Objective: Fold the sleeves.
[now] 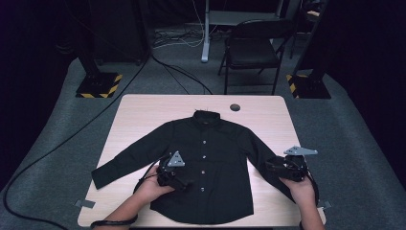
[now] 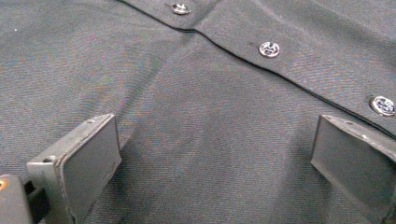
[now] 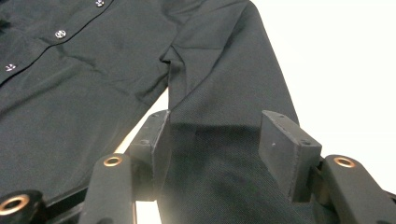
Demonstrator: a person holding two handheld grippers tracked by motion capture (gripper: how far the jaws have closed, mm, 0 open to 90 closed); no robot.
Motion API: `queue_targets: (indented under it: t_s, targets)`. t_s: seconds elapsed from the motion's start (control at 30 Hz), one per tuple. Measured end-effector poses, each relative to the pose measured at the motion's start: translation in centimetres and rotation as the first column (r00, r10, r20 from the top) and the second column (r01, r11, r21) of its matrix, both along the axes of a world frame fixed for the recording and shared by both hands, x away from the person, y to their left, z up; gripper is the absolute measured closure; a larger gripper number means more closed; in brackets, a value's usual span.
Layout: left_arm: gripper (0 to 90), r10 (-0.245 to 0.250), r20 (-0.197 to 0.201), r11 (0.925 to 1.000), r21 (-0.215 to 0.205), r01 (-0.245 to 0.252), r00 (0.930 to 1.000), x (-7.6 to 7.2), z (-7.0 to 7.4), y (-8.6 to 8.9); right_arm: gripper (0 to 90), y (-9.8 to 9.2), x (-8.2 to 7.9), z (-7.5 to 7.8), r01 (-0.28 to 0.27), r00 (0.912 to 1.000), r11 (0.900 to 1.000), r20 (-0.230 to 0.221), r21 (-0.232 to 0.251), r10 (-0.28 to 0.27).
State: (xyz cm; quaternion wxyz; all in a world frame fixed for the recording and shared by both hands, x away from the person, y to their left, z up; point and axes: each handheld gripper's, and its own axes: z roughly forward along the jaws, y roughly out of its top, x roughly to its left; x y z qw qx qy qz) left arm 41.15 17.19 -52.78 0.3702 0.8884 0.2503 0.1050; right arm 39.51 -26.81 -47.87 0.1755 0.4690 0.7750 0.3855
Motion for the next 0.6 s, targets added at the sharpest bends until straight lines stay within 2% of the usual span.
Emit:
queue_targets:
  t_s: [0.6]
  targets:
    - [1.2, 0.000, 0.000, 1.0000, 0.000, 0.000, 1.0000, 0.0, 0.0, 0.0, 46.5, -1.1, 0.1, -0.3, 0.020, 0.9993, 1.000, -0.032, 0.005, -0.020]
